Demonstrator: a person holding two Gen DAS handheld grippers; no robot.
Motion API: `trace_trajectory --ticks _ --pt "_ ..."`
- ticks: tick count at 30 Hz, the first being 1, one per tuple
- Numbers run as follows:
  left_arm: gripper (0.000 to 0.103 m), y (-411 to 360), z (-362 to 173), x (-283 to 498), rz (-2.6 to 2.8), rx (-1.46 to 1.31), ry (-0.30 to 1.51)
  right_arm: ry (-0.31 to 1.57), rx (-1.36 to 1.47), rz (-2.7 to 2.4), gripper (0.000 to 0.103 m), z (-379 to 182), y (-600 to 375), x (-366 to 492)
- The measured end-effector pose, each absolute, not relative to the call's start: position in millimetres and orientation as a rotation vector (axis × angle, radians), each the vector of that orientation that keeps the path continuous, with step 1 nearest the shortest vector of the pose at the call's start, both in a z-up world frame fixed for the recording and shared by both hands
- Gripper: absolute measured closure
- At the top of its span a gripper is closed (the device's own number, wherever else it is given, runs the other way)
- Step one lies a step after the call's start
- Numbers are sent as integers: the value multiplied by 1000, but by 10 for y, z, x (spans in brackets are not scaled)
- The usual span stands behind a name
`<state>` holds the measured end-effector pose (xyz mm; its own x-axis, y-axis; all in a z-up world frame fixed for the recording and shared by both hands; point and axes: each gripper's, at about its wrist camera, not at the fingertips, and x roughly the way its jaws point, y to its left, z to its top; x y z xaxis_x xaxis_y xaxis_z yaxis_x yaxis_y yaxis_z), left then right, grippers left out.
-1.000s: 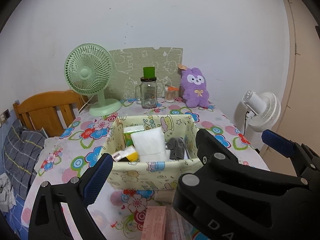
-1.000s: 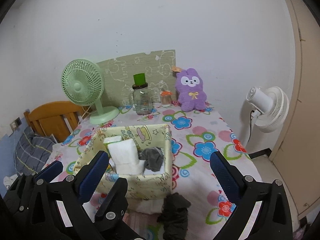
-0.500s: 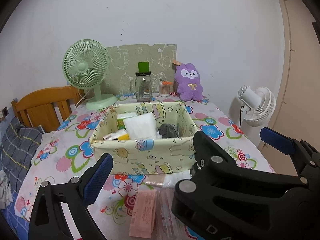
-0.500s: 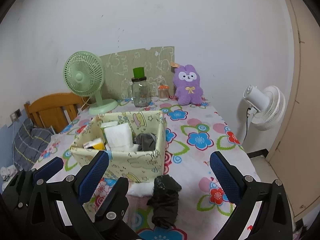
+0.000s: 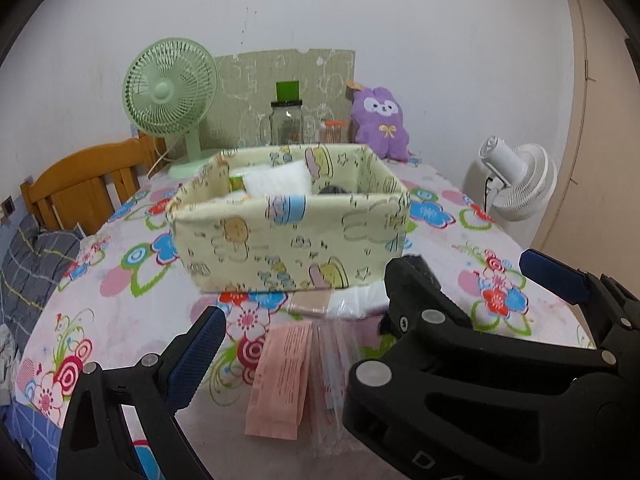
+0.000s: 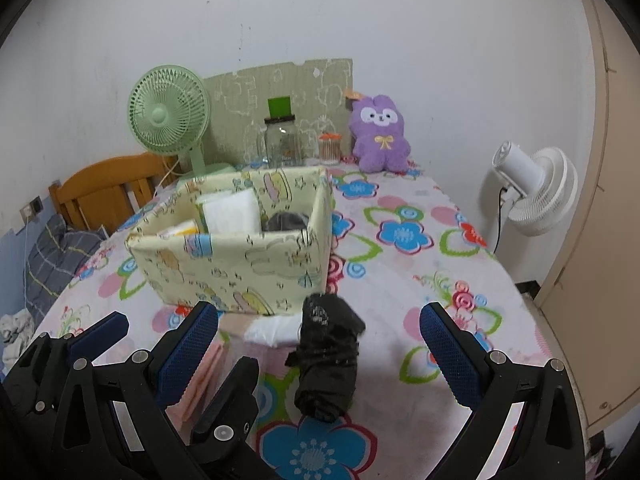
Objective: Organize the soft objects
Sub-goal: 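Grasp the black plastic-wrapped bundle on the table with right tool, then lift black bundle with right tool while left tool reaches the pink tissue pack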
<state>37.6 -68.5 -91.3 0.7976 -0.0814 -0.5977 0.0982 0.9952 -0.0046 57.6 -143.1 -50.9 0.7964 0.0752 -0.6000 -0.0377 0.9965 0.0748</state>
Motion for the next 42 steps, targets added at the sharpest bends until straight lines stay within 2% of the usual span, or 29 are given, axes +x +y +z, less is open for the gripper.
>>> trace_trajectory --ticks 14,20,28,35,42 --pt "4 -600 -1151 465 -81 0 707 705 91 57 2 -772 -1423 653" --pt "4 -522 -1242 524 -55 1 734 759 109 49 20 -903 -1455 783" --pt "4 -501 -1343 582 -46 18 768 819 109 73 32 -1074 -1444 911" --pt "5 -539 -1417 667 -41 38 798 856 103 86 51 -1203 -1450 994" --pt "5 -557 -1398 686 -50 33 794 845 110 81 56 -1168 -1456 965"
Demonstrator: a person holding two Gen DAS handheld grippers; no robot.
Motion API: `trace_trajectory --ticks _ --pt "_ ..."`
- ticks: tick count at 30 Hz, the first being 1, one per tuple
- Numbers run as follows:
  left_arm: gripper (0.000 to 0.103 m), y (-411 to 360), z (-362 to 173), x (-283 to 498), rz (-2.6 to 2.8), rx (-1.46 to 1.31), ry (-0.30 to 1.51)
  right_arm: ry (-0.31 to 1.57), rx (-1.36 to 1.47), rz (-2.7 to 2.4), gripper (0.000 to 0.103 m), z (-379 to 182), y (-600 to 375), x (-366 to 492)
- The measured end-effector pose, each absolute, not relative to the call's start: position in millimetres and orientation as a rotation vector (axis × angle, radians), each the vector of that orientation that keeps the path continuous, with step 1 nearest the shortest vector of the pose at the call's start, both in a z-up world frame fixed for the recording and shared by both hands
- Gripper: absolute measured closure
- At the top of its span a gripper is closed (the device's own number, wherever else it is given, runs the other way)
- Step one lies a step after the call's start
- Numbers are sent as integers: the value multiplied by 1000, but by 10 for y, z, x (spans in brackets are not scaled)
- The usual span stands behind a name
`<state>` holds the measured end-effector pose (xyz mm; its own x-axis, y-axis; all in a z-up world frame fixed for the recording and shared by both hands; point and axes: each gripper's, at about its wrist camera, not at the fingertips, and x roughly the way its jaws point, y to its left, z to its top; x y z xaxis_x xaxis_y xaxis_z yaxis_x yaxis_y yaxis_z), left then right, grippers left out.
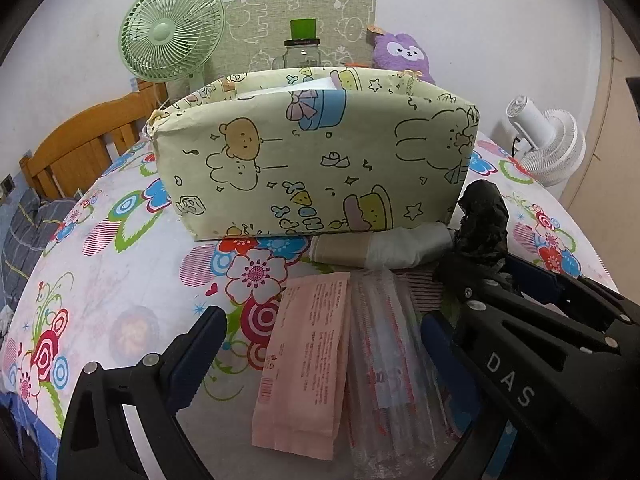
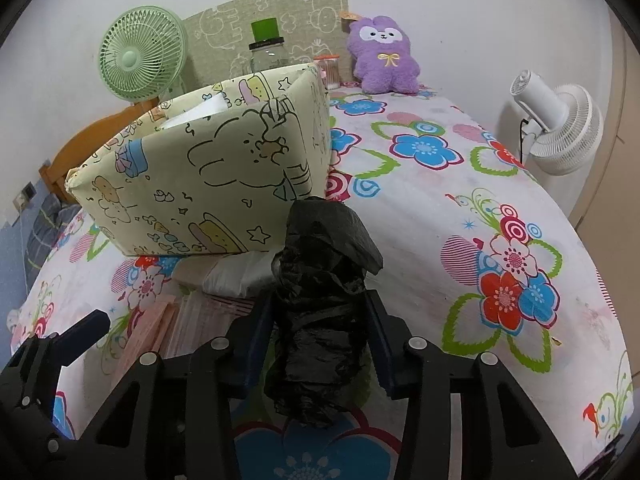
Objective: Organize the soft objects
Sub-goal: 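Lift black bundle with right tool while left tool reaches the pink tissue pack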
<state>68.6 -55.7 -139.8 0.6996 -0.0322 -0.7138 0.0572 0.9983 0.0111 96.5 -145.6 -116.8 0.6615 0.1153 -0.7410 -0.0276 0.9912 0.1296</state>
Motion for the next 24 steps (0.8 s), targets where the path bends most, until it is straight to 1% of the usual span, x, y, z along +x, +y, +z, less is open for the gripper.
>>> trace_trajectory --ticks 5,8,13,24 --pt "6 -512 -1333 628 -45 31 766 815 104 75 57 -1063 -1410 893" --pt "13 -446 -1314 597 -48 19 764 801 96 78 56 -1002 -1353 849" --pt "18 -377 -1281 562 -58 14 754 797 86 78 56 -950 -1268 790" --pt "19 -213 -1218 510 -88 -42 734 769 54 54 56 -817 -1124 711"
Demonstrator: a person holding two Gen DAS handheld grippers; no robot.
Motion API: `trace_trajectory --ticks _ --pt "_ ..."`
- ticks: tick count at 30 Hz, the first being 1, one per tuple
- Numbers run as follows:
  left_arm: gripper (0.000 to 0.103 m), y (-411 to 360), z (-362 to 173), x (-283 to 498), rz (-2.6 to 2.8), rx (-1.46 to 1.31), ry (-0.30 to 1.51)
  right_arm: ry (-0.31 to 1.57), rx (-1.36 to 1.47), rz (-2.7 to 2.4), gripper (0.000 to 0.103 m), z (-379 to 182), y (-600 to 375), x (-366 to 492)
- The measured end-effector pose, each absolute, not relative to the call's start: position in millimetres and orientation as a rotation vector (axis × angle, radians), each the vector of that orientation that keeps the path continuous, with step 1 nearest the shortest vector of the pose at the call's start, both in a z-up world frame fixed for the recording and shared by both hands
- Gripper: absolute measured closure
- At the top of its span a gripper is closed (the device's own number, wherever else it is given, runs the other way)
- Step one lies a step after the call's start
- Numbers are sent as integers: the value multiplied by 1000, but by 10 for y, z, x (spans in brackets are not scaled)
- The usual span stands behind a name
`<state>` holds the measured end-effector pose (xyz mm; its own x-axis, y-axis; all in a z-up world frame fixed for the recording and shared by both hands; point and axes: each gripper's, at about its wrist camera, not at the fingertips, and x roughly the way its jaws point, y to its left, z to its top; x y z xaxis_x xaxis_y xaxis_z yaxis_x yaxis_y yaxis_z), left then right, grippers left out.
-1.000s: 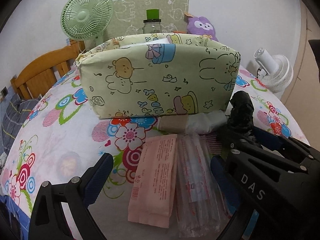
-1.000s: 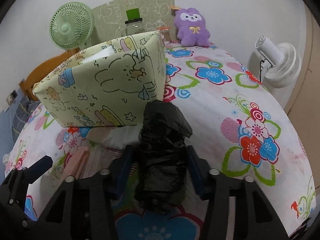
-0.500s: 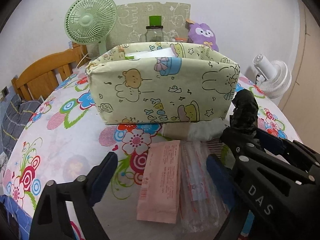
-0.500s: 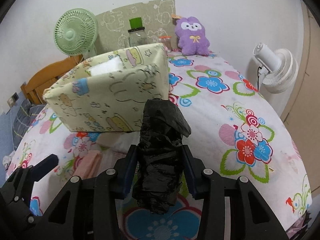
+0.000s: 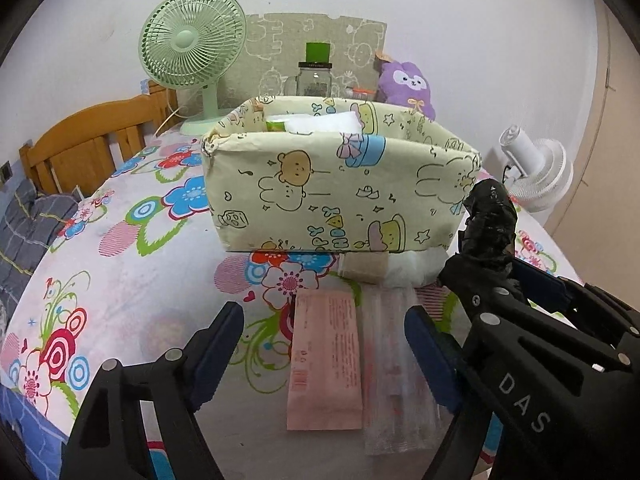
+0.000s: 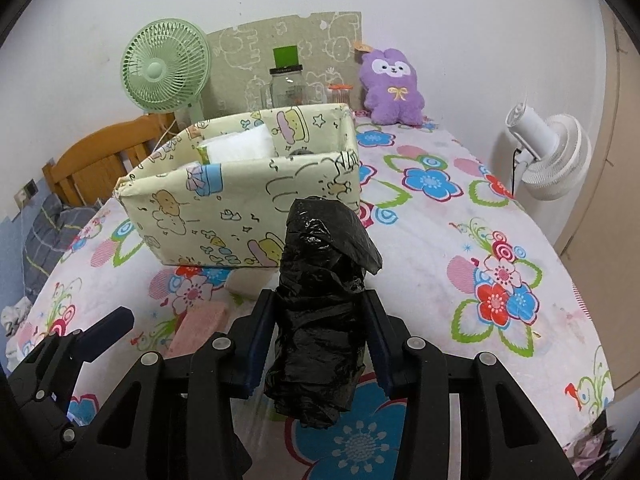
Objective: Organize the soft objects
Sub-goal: 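Lift black bundle with right tool while left tool reaches the pink tissue pack, then grasp pink tissue pack with left tool while right tool holds black bundle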
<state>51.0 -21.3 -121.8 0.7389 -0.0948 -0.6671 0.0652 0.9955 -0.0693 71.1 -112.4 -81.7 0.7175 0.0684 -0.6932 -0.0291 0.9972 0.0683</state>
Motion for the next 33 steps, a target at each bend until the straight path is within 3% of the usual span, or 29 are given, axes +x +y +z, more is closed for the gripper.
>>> trace_trajectory --ticks 27,33 --pt "24 -109 -1472 659 -82 -45 824 828 18 38 56 -1002 -971 848" --pt "36 -165 -1484 658 -59 2 816 831 27 39 56 -1022 -990 870"
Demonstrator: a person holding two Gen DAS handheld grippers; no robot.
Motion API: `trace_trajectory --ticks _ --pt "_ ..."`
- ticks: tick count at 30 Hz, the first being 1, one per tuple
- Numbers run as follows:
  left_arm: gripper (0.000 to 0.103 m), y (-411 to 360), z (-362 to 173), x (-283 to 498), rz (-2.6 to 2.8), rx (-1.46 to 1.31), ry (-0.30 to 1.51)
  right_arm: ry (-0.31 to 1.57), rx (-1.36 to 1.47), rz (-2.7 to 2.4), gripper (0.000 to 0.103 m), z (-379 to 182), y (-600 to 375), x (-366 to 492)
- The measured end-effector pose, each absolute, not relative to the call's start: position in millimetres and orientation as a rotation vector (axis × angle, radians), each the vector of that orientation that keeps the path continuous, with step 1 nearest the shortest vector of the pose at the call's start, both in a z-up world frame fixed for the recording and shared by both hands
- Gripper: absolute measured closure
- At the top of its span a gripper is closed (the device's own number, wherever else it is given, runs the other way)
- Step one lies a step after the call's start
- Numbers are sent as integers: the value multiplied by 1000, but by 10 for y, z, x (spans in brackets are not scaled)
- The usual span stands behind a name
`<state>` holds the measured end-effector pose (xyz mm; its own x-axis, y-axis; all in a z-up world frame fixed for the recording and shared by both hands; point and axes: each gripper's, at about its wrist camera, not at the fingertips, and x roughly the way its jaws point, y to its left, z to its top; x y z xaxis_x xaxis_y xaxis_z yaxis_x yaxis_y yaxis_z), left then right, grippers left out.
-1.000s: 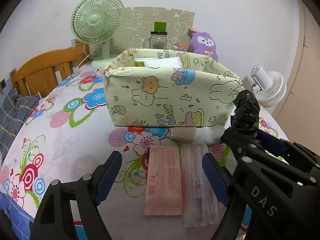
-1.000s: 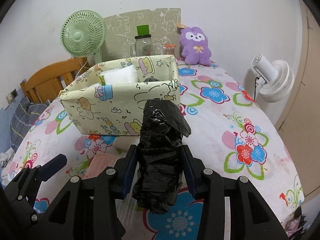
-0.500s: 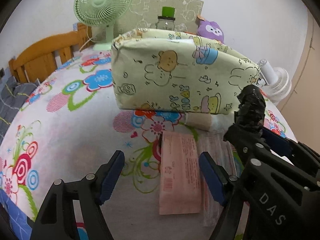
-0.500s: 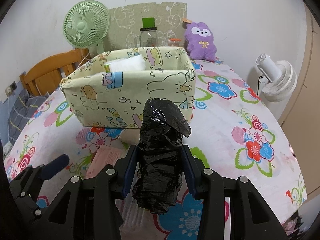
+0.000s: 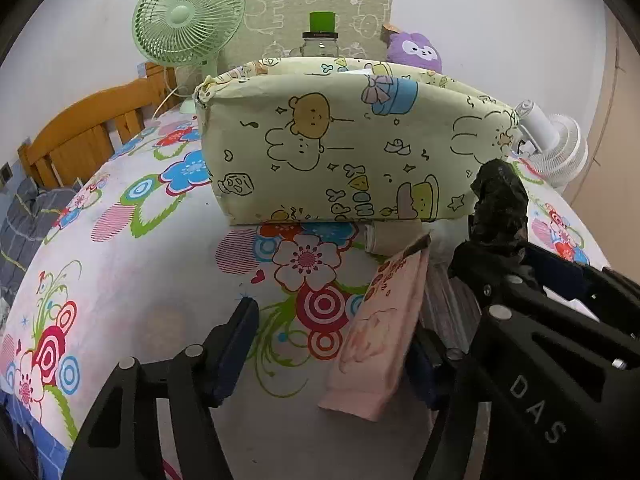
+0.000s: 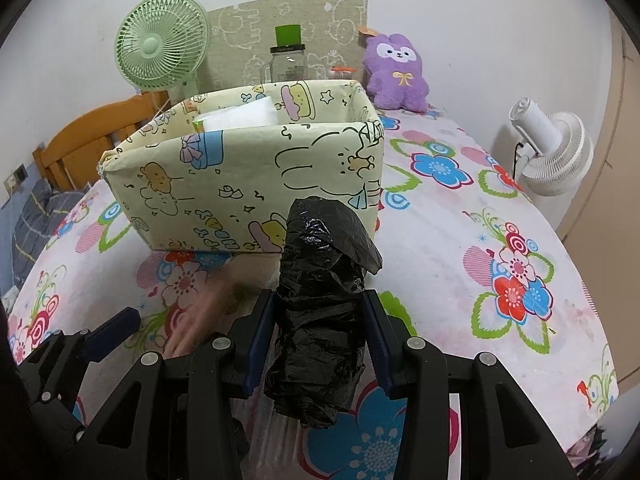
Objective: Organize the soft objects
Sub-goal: 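Grasp pink tissue pack with left tool while right tool holds black bundle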
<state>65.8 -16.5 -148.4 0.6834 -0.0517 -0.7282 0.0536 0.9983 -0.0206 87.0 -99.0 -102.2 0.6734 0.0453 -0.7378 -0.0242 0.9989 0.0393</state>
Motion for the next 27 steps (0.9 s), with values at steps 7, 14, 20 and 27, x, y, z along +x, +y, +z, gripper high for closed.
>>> trace_trajectory --ticks 7,14,20,27 --pt "73 -143 -1457 690 -55 -10 810 831 32 41 56 -1030 -996 869" --pt "95 -167 -1430 679 -82 -21 813 827 35 40 56 -1024 -997 858" --pt "95 -183 -1365 622 -77 -21 794 815 40 44 56 -980 -1007 821" --pt "95 -207 -1246 541 -77 -19 763 782 43 50 56 -864 -1007 738"
